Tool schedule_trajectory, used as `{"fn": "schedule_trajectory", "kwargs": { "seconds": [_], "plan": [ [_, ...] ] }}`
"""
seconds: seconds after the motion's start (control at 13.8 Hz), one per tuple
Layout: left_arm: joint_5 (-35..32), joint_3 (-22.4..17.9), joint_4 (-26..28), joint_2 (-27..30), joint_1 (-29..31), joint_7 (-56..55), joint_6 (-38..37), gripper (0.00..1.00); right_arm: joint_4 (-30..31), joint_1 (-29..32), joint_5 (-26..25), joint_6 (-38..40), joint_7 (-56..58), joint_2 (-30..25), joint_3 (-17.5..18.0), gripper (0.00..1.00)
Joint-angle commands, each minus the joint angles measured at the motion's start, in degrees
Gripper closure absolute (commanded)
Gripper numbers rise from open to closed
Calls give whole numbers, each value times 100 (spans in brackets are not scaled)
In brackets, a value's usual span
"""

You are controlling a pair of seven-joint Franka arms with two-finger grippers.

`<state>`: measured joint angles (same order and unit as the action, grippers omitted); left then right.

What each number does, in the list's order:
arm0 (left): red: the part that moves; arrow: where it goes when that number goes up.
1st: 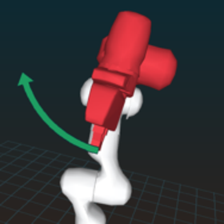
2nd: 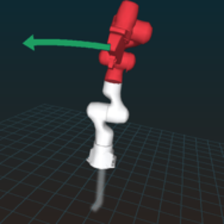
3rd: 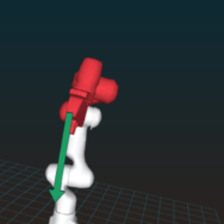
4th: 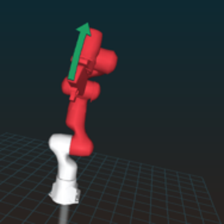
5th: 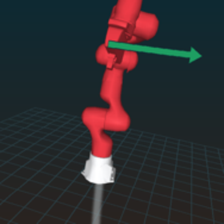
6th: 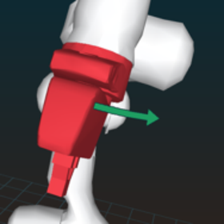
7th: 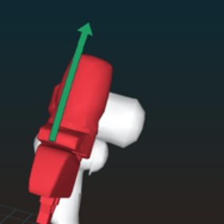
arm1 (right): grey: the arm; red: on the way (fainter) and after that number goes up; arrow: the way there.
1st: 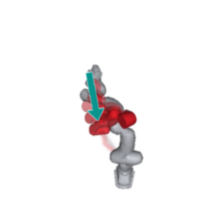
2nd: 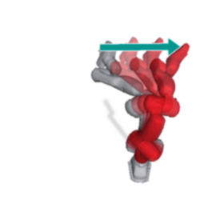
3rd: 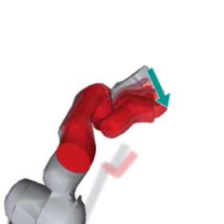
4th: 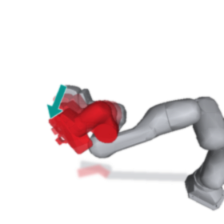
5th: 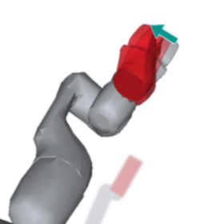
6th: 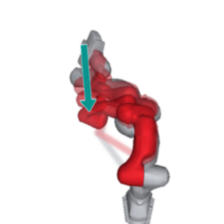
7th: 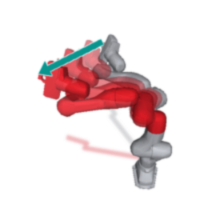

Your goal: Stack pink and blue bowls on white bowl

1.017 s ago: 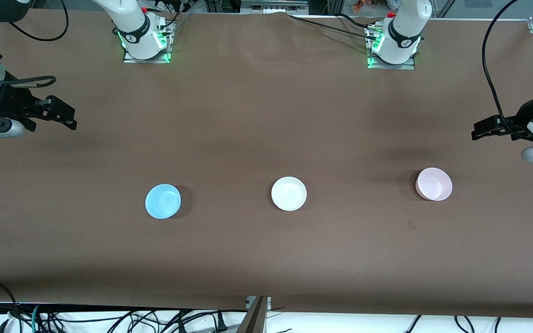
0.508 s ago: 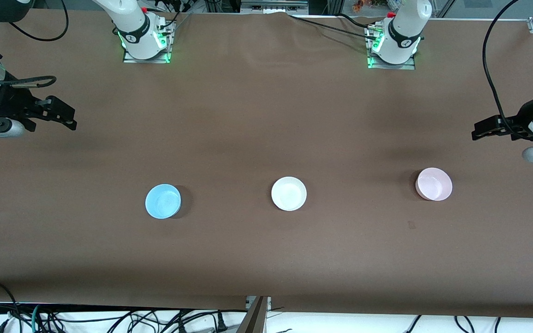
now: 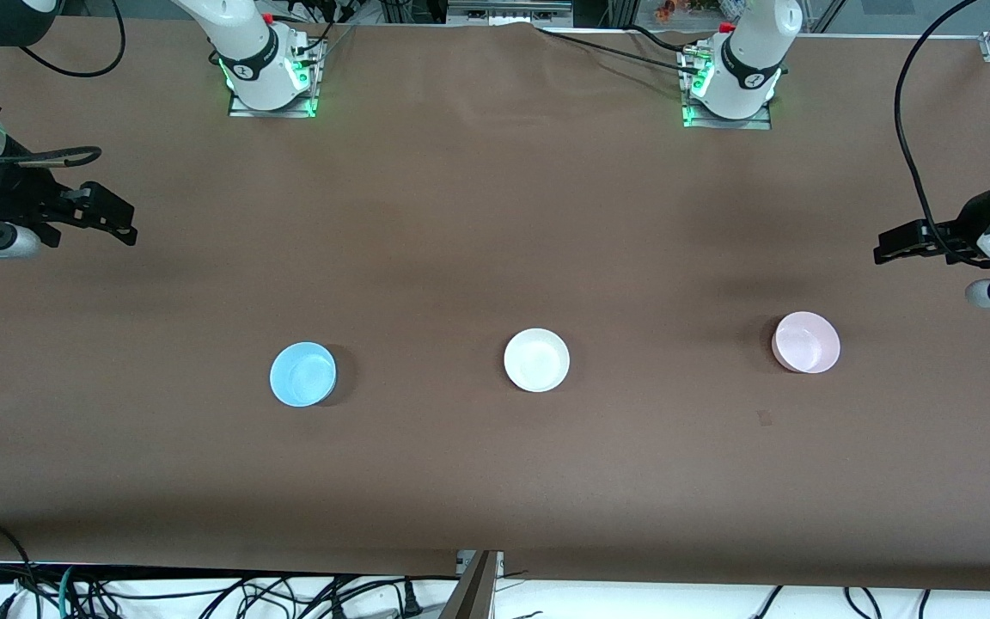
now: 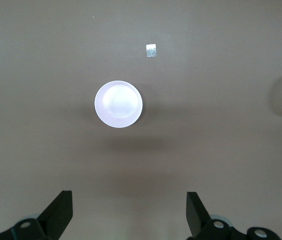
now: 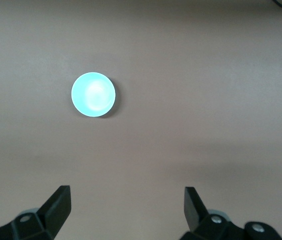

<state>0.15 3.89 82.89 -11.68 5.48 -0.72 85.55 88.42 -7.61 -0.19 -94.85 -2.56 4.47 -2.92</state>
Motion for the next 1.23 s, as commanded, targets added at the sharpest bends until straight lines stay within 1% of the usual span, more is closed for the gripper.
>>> {"fn": "schedule_trajectory", "kwargs": {
  "seconds": [0.0,0.29,0.44,0.51,0.58,0.73,0.8,0.94,1.16],
  "plan": [
    [117,-20,-72,8,49,54,-65,0,-18,-13,-69,28,19,-16,11,0],
    [108,-63,51,140,93,98,-65,0,-36,-30,-69,28,19,-25,37,0],
    [134,-160,183,122,189,430,5,0,-36,-39,-69,28,10,-25,46,0],
    [221,-265,209,96,208,624,40,0,-36,-39,-69,46,10,-25,46,0],
    [344,-466,271,61,208,695,119,0,-18,-39,-69,63,10,-25,46,0],
    [642,-713,490,-167,216,731,495,0,-35,-39,-69,63,10,-25,46,0],
    [748,-810,656,-272,216,853,802,0,-36,-39,-69,63,10,-25,46,0],
    [793,-837,999,-422,251,1152,1444,0,-18,-39,-69,72,-8,-25,46,0],
    [1188,-846,1325,-790,383,1319,2104,0,-18,-39,-69,72,-8,-25,46,0]
  ]
}}
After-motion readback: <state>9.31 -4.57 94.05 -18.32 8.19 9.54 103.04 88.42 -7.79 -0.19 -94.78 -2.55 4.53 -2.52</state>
